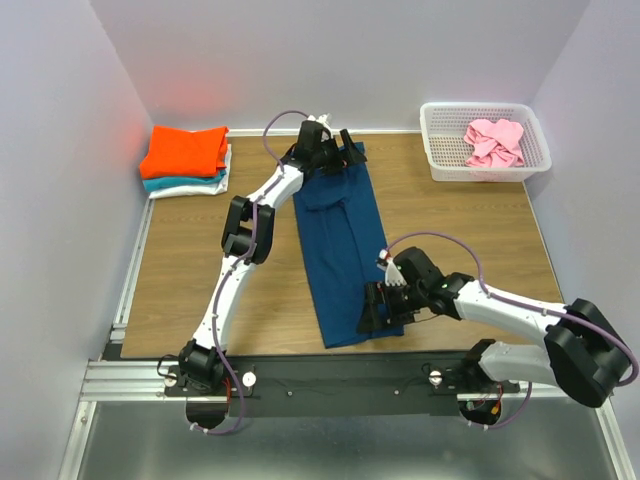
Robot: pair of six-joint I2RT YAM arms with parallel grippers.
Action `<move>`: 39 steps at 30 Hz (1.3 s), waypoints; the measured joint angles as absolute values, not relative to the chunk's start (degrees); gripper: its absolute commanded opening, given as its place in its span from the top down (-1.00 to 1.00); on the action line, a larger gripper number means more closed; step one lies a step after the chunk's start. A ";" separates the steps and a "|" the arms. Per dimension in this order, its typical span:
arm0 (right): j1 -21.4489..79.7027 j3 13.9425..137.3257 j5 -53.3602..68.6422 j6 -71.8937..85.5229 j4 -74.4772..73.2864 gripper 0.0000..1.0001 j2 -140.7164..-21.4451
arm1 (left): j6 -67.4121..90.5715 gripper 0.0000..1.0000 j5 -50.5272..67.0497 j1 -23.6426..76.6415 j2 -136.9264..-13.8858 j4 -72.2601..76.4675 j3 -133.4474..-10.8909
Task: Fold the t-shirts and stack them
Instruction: Fold the tshirt
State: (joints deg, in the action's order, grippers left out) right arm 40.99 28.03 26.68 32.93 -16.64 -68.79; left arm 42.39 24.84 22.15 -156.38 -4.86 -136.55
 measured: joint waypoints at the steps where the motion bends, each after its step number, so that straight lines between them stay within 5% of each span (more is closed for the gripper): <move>1: 41.34 28.14 27.11 32.93 -15.66 -1.00 -69.41 | 43.16 -0.96 25.32 22.15 -157.07 -3.99 -137.29; 20: 48.45 29.10 26.55 31.81 -11.73 -1.00 -68.73 | 50.98 -0.97 27.31 21.06 -159.98 4.69 -139.83; 26: 48.45 32.86 16.43 32.18 -14.70 -1.00 -61.73 | 50.70 -0.97 27.68 20.64 -156.42 4.58 -139.68; 32: 48.42 33.58 2.85 36.16 -18.31 -1.00 -57.10 | 43.68 -0.97 26.24 21.43 -136.33 -0.08 -126.54; 39: 48.40 33.71 -6.72 39.86 -21.61 -1.00 -58.48 | 36.42 -0.97 12.86 28.93 -91.09 1.87 -82.85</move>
State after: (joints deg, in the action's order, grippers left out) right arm 48.40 33.71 -6.72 39.86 -21.61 -58.48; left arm 36.42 12.86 28.93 -91.09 1.87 -82.85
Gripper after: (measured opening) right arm 0.997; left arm 0.985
